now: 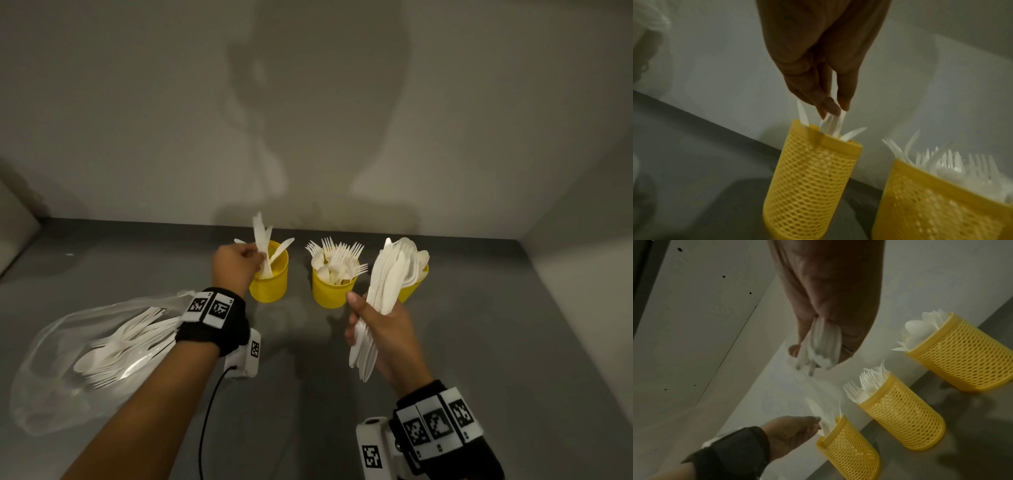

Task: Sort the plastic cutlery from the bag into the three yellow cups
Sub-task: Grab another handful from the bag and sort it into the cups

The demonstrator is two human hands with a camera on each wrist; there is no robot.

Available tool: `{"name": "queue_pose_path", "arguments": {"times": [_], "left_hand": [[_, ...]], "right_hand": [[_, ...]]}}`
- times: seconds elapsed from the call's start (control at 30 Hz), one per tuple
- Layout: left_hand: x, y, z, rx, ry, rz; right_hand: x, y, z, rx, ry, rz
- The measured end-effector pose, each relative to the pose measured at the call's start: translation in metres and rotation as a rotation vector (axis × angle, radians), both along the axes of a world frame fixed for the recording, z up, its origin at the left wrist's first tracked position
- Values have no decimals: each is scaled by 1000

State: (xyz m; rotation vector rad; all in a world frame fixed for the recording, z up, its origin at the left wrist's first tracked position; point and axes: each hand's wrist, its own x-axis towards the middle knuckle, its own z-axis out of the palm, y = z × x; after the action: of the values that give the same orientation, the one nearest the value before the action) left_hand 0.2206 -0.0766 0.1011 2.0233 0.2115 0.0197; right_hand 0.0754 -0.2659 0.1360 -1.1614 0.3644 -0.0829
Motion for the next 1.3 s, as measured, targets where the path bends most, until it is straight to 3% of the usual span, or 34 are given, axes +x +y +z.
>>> {"name": "queue_pose_path", "arguments": {"times": [0.1, 0.23, 0.37, 0.5, 0.6, 0.83, 1.0, 1.3], "left_hand": [[1, -3, -6, 54, 84, -30], [-29, -14, 18, 4, -55, 26], [-91, -52, 59, -222, -52, -235], [-119, -75, 67, -184, 34, -418], [-127, -81, 66, -183, 31, -424], [-121, -73, 72, -363, 109, -374], [-112, -62, 79, -485, 131, -372], [-110, -62, 80, -564, 130, -413]], "right_hand": [[0, 1, 0, 9, 18, 22], [0, 1, -2, -61, 13, 11], [1, 5, -2, -185, -43, 36], [4, 15, 0, -271, -27, 4], [0, 17, 1, -229, 12, -16], [-5, 13, 0, -346, -12, 73], [-10, 12, 15, -189, -90, 211], [-6, 15, 18, -37, -178, 162]]}}
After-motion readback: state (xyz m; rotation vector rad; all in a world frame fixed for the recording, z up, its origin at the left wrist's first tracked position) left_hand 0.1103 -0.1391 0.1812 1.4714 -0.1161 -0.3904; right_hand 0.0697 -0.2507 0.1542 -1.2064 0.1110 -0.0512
